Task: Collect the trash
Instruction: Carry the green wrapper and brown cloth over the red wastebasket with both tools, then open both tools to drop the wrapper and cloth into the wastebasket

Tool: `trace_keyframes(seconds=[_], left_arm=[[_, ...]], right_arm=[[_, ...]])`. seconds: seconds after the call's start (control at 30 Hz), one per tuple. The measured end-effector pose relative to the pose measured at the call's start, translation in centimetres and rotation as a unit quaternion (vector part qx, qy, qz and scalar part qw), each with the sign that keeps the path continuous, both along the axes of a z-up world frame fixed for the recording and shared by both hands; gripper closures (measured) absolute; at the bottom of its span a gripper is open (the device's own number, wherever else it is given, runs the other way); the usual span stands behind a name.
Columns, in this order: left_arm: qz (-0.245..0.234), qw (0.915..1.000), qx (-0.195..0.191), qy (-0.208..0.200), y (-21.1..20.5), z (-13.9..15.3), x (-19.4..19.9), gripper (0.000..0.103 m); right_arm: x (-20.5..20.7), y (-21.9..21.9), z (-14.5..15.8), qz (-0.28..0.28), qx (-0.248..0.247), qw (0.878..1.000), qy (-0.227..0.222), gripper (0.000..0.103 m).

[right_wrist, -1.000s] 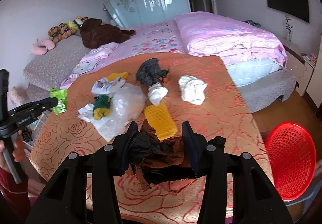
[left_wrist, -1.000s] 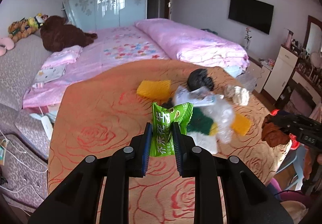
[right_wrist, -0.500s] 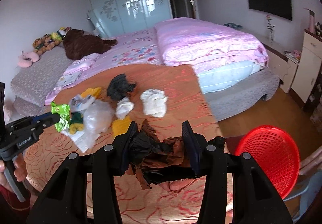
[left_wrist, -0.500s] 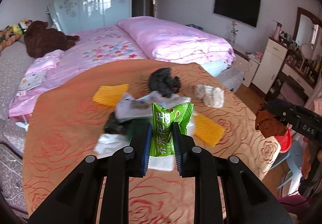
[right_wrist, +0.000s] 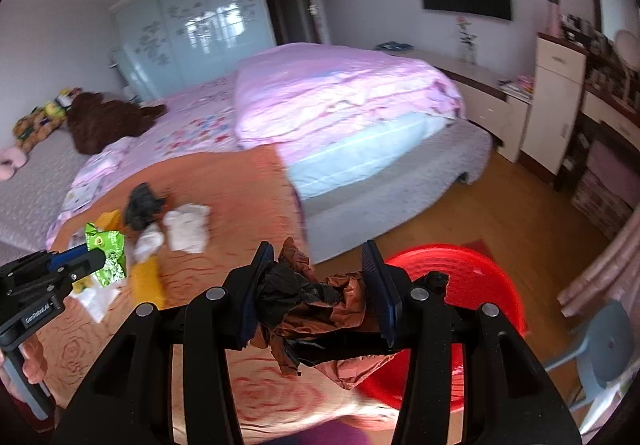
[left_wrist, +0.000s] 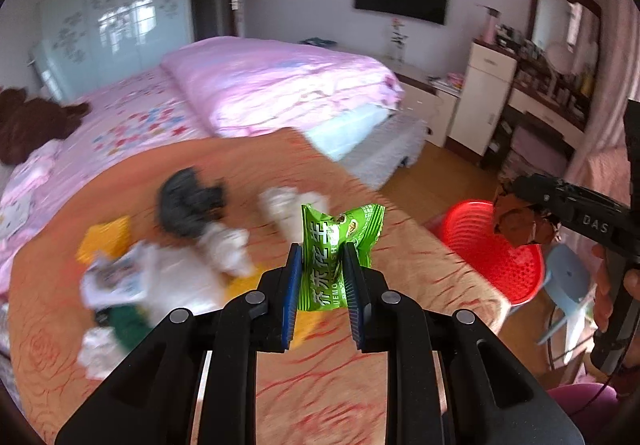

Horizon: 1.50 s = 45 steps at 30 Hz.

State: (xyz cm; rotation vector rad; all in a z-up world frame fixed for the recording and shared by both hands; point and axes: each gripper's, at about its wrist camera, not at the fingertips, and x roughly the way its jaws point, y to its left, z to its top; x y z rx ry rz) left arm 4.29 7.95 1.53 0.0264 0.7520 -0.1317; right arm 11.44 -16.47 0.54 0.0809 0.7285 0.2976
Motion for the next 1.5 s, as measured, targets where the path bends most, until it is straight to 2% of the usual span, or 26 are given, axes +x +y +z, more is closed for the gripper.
trace_keyframes(seconds=[0.2, 0.37, 0.73, 0.9, 1.0, 1.13, 1.33, 1.5], left_arm=[[-0.058, 0.9983, 0.005, 0.006, -6.3, -0.4, 2.9, 0.083], [-0.103, 0.9938, 0.022, 0.034, -11.8, -2.5, 5.0, 0.083], [-0.168, 0.9802, 0.044, 0.095, -18.6, -6.8, 8.0, 0.083], [-0.186, 0.9744, 0.054, 0.114, -20.1, -8.4, 8.6, 0.082], [-0.19, 0.9731, 0.052, 0.12, -20.2, -8.8, 8.7, 0.075], [-0.185, 0.9746, 0.049, 0.116, -19.9, -9.0, 8.8, 0.052], [-0.171, 0.979, 0.041, 0.103, -19.1, -8.1, 8.3, 0.04], [-0.148, 0.985, 0.04, 0.078, -17.8, -6.8, 7.2, 0.036]], right_arm=[[0.7, -4.3, -1.4, -0.05, -0.001, 0.999, 0.019, 0.058], [1.5, -7.2, -3.2, -0.083, 0.003, 0.996, 0.041, 0.057], [3.7, -10.5, -7.1, -0.126, 0.008, 0.989, 0.083, 0.056], [4.4, -11.4, -8.2, -0.138, 0.017, 0.986, 0.096, 0.05], [4.4, -11.6, -8.4, -0.145, 0.022, 0.984, 0.098, 0.04], [4.3, -11.6, -8.2, -0.145, 0.025, 0.985, 0.094, 0.038], [3.6, -11.6, -6.7, -0.147, 0.023, 0.986, 0.072, 0.038], [2.6, -11.4, -5.2, -0.15, 0.019, 0.987, 0.046, 0.038]])
